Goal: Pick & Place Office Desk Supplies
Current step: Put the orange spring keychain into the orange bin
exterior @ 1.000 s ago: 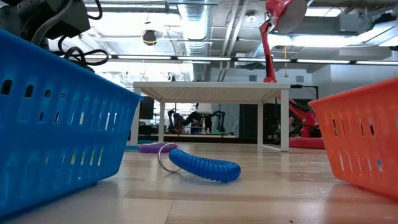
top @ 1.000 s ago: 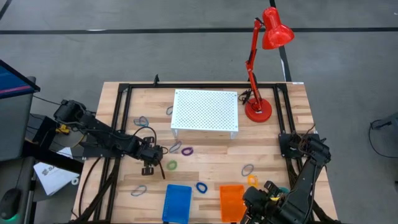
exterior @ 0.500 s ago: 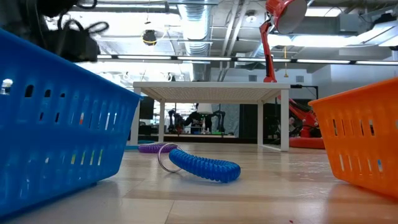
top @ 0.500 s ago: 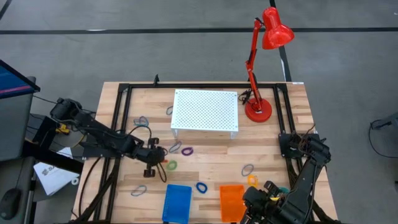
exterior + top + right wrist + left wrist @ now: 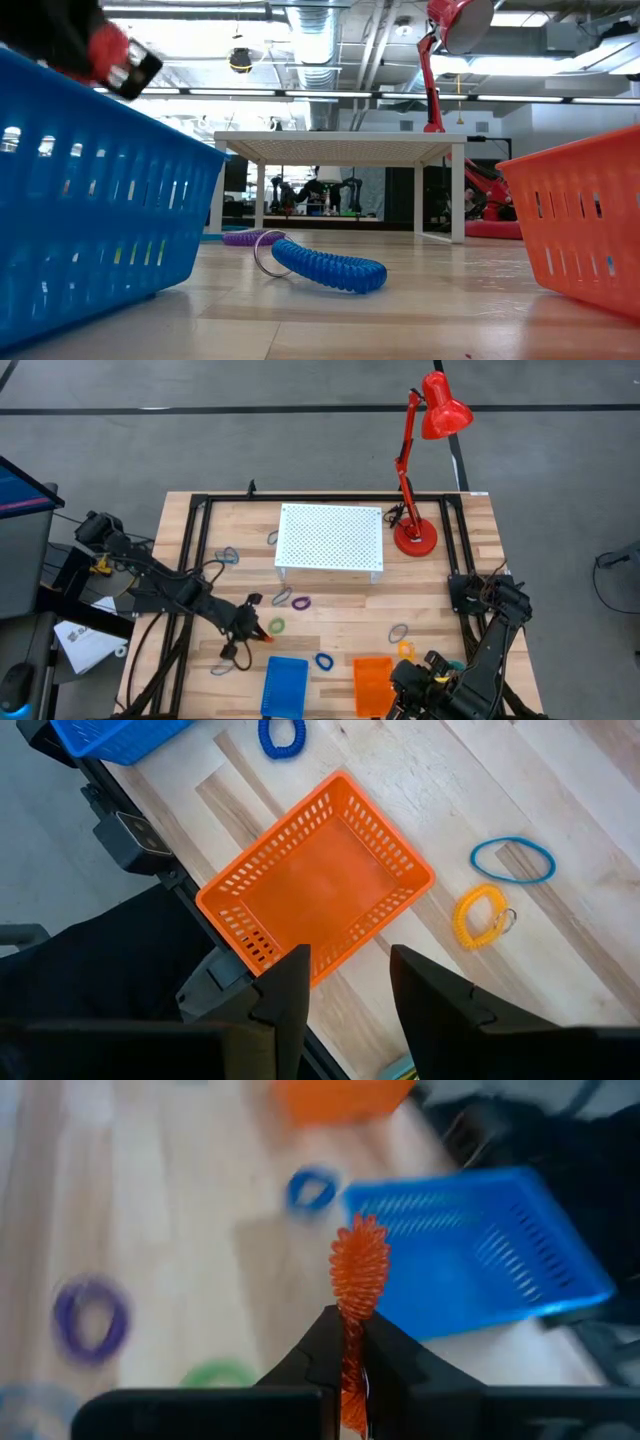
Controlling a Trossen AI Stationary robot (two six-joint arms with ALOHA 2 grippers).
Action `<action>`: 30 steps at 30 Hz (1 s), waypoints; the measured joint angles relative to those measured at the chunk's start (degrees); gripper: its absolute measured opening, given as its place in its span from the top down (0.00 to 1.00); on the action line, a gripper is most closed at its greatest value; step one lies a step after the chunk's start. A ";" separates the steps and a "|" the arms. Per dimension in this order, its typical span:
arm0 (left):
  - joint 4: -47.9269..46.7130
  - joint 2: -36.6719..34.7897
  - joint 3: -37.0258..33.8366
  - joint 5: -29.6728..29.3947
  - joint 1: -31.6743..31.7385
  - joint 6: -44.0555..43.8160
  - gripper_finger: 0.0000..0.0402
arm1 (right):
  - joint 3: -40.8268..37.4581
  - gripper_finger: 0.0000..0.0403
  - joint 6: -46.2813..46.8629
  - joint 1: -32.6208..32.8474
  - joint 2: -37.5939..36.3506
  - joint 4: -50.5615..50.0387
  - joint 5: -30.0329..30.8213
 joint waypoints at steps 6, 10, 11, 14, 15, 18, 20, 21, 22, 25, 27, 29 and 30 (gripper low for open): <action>10.82 1.60 0.04 3.28 0.31 6.06 0.98 | 0.00 0.66 -2.21 0.00 0.17 0.09 2.34; 20.46 3.76 0.07 7.13 0.61 10.64 0.98 | -0.02 0.66 -7.02 -0.04 0.85 0.68 6.40; 23.17 4.63 0.07 8.15 0.61 12.09 0.98 | -0.02 0.66 -8.60 -0.05 1.10 1.01 7.75; 31.90 7.10 0.07 12.25 0.61 16.21 0.98 | -0.29 0.66 -14.99 -0.20 1.45 3.57 12.80; 34.12 7.89 0.10 13.50 0.61 17.46 0.98 | -0.68 0.66 -17.54 -0.39 1.36 5.35 14.95; 38.22 10.00 0.11 14.93 0.88 20.27 0.98 | -1.20 0.66 -25.64 -0.53 1.44 9.36 21.58; 40.02 11.11 0.11 14.95 1.38 21.68 0.98 | -1.37 0.66 -30.57 -0.70 1.36 11.72 25.93; 40.93 11.80 0.11 14.94 1.66 22.30 0.98 | -1.88 0.66 -33.40 -1.00 1.25 13.72 27.90; 42.43 12.63 0.11 14.92 2.01 22.76 0.98 | -2.37 0.66 -36.64 -1.19 1.25 15.22 30.18; 46.72 14.96 0.11 16.56 3.26 22.94 0.98 | -3.72 0.65 -45.26 -1.84 1.40 19.58 36.05; 49.55 16.35 0.11 19.24 4.16 22.99 0.98 | -5.10 0.64 -50.30 -2.88 1.28 23.71 37.58; 51.12 17.90 0.32 20.73 4.87 23.02 0.98 | -6.48 0.62 -54.63 -4.01 1.36 27.13 37.62; 51.21 18.55 0.67 20.93 5.11 23.22 0.98 | -7.10 0.60 -56.24 -4.59 1.37 28.89 37.49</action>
